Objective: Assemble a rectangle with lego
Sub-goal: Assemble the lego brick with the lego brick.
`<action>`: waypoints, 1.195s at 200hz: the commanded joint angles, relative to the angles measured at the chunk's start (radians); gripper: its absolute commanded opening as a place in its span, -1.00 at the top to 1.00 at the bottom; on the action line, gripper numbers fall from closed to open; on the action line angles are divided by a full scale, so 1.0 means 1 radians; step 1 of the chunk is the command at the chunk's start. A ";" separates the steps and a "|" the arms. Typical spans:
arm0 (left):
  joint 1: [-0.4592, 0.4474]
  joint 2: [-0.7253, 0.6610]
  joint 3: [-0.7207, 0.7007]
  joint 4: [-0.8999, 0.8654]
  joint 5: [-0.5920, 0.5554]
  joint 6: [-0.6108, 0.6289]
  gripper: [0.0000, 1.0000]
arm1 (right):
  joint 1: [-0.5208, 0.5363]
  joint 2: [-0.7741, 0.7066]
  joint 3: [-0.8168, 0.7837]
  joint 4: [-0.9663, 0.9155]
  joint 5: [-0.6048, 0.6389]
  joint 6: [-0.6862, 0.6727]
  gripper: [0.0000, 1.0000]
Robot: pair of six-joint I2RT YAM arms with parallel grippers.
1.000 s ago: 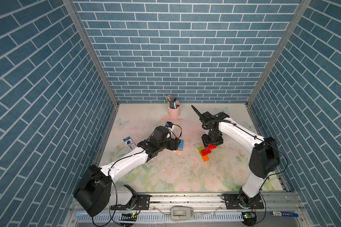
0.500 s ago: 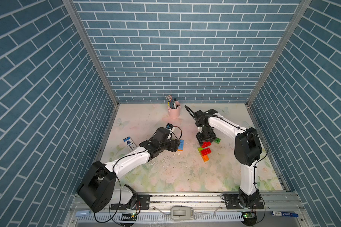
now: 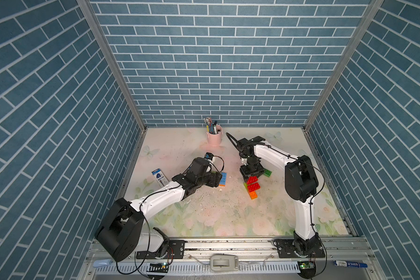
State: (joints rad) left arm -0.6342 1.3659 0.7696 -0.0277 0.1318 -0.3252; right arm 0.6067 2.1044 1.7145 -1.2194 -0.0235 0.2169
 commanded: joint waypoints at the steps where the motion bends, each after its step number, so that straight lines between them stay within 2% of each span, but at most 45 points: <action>1: 0.007 0.010 -0.015 0.011 0.008 -0.002 -0.48 | 0.001 0.017 -0.002 -0.009 -0.014 -0.050 0.10; 239: 0.007 0.014 -0.019 0.021 0.019 -0.003 -0.47 | -0.001 0.028 -0.074 0.048 -0.008 -0.053 0.24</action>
State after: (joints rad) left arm -0.6342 1.3701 0.7673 -0.0185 0.1432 -0.3260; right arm 0.6067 2.1113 1.6650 -1.1736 -0.0383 0.2005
